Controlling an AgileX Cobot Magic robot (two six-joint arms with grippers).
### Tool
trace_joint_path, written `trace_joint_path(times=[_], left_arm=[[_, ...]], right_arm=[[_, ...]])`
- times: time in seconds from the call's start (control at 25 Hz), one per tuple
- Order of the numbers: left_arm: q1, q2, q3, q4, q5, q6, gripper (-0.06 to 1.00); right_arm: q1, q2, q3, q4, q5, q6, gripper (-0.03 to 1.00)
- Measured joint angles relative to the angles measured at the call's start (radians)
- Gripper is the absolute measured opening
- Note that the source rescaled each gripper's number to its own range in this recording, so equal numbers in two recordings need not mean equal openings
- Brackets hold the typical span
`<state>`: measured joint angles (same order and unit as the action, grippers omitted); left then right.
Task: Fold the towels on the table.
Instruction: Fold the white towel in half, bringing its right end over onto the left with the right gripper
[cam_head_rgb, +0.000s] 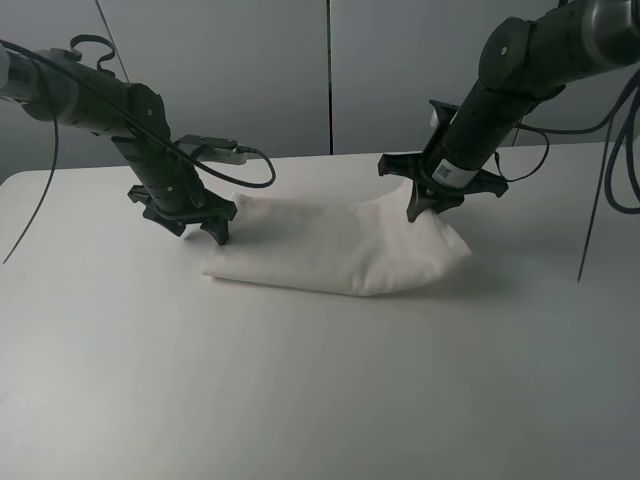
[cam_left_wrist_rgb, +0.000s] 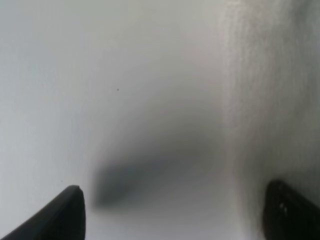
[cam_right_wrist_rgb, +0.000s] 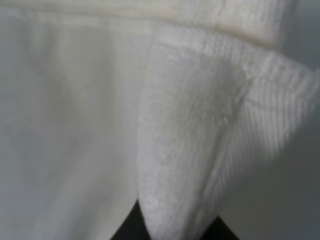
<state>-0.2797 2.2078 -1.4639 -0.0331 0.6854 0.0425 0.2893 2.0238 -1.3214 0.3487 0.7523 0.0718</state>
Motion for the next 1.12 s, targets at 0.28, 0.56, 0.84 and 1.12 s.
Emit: trace_joint_path(times=[0.28, 0.56, 0.84, 1.12], left_arm=[[0.0, 0.0, 0.0, 0.0, 0.007, 0.002, 0.92], [0.0, 0.0, 0.0, -0.002, 0.015, 0.002, 0.91], [0.0, 0.0, 0.0, -0.002, 0.017, 0.002, 0.91], [0.0, 0.0, 0.0, -0.004, 0.017, 0.002, 0.91]], right_arm=[[0.052, -0.014, 0.0, 0.228, -0.05, -0.137, 0.03], [0.177, -0.014, 0.0, 0.302, -0.202, -0.143, 0.03], [0.198, -0.007, 0.0, 0.372, -0.285, -0.153, 0.03], [0.211, 0.078, 0.0, 0.75, -0.285, -0.414, 0.03]])
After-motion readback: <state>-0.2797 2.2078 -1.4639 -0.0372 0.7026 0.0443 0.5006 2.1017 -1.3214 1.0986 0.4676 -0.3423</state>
